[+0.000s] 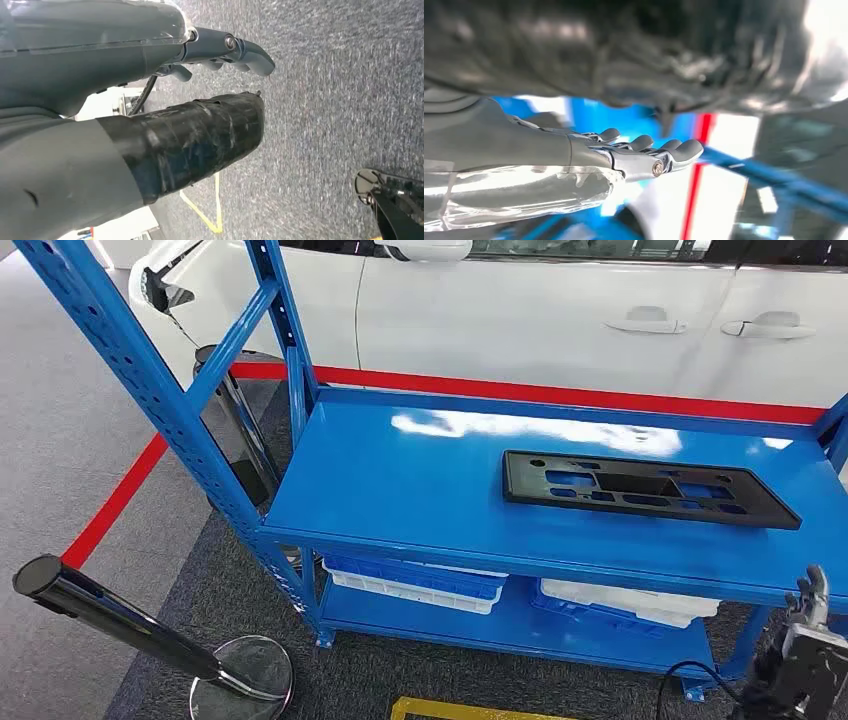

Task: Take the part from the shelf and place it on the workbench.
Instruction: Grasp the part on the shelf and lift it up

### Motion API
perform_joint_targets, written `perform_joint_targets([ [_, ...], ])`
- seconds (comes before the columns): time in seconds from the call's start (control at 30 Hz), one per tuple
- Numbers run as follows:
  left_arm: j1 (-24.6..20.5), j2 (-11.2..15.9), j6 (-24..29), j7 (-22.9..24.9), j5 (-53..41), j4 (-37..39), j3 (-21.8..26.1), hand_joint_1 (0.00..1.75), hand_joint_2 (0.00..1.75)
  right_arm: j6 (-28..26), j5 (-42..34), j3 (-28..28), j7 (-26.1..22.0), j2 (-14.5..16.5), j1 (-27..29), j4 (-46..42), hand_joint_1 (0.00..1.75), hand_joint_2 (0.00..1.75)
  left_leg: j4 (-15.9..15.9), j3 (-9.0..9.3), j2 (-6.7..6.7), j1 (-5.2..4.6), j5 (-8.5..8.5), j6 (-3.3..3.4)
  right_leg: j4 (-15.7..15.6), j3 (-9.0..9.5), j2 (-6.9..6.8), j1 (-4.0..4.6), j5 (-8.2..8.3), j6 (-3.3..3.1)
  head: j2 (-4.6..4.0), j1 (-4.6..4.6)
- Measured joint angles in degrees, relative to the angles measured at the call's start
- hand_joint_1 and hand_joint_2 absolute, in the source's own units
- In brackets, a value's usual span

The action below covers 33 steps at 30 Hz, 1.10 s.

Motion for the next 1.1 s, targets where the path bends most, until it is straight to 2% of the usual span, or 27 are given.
perform_joint_targets([
  [0.07, -0.2, 0.0, 0.1, 0.0, -0.4, 0.0, 0.0, 0.00, 0.00, -0.6, 0.7, 1.4, 0.2, -0.4, -0.8, -0.5, 0.00, 0.00, 0.0, -0.01, -0.01, 0.00, 0.01, 0.00, 0.0, 0.00, -0.02, -0.01, 0.00, 0.00, 0.00, 0.00],
  [0.3, -1.4, 0.4, 0.4, -0.1, -2.6, 0.5, 0.0, 0.00, 0.00, -3.3, 5.8, 11.5, 3.0, -2.9, -6.6, -2.2, 0.00, 0.00, 0.0, -0.02, -0.04, 0.00, 0.05, -0.01, 0.0, 0.01, -0.08, 0.00, 0.01, -0.01, 0.00, -0.01],
  [0.43, -2.2, 0.6, 0.8, 0.0, -3.9, 0.8, 0.0, 0.00, 0.00, -4.7, 9.9, 17.7, 5.4, -4.5, -10.2, -2.4, 0.00, 1.75, 0.0, -0.01, -0.02, 0.00, 0.07, -0.01, 0.0, -0.01, -0.06, 0.00, 0.03, -0.03, 0.00, 0.00],
  [0.67, -3.1, 0.8, 0.9, 0.8, -5.3, 1.0, 0.0, 0.00, 0.00, -5.2, 18.5, 26.2, 10.7, -6.8, -15.2, -0.1, 0.00, 1.75, 0.0, -0.04, -0.05, 0.00, 0.08, -0.01, 0.0, -0.02, -0.10, 0.00, 0.03, -0.03, 0.00, -0.01],
  [1.1, -4.5, 1.0, 0.8, 2.6, -6.6, 1.3, -0.2, 0.00, 0.00, -8.8, 38.6, 38.7, 20.3, -10.1, -22.6, 11.1, 0.00, 1.75, 0.0, -0.05, -0.07, 0.00, 0.08, -0.01, 0.0, -0.03, -0.11, 0.00, 0.03, -0.04, 0.00, -0.01],
])
